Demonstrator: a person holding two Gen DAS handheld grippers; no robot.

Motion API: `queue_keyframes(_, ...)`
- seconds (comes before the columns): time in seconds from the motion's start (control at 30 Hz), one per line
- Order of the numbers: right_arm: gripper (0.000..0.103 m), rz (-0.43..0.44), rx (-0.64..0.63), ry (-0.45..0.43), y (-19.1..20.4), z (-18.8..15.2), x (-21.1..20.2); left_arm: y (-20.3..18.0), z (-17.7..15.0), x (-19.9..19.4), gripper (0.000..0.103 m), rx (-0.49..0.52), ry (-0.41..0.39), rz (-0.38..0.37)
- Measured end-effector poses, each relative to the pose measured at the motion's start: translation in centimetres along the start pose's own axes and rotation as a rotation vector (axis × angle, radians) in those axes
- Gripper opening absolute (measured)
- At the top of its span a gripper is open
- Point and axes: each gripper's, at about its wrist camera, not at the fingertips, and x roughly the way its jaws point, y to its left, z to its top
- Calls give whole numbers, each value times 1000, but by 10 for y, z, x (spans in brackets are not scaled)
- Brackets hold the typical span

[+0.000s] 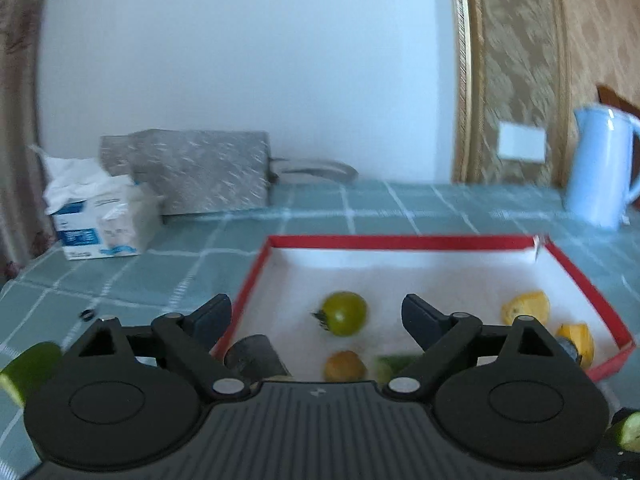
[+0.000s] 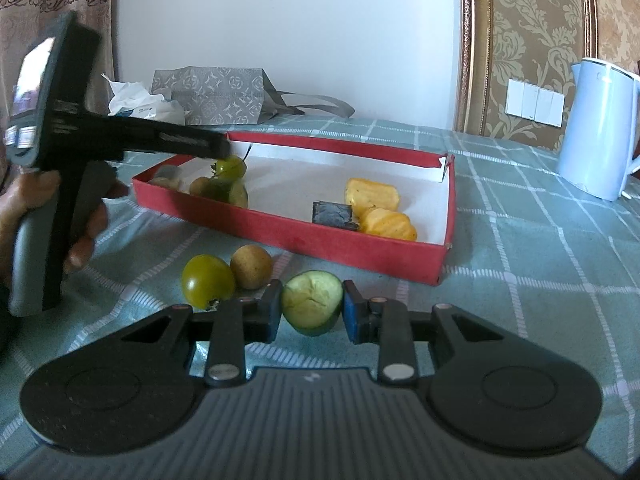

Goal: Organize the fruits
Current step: 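Carry the round fruit into the tray and open the left gripper while the right gripper holds the lime, then lower the cut green lime half into the tray and open the right gripper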

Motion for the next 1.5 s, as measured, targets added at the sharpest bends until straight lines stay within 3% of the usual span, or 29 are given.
queue_keyframes(0.1,29,0,2,-2,0,0,0,10,-5,-14,93,-60,-23,8)
queue_keyframes(0.3,29,-2,15,-17,-2,0,-2,17,-14,-45,93,-76,-56,2)
queue_keyframes(0.6,29,-12,25,-48,-5,-1,-8,13,-39,-67,94,-22,1,-27)
queue_keyframes(0.8,29,-41,28,-77,-5,-1,-15,19,-41,-67,94,-57,24,-42)
queue_keyframes(1.0,29,-37,-24,-126,1,32,-18,19,-42,-61,94,-56,60,-51)
queue_keyframes(1.23,29,-37,-93,-76,14,82,35,18,-44,-55,94,-45,101,-49)
queue_keyframes(1.5,29,-50,-78,13,14,90,94,19,-45,-48,94,-49,133,-45)
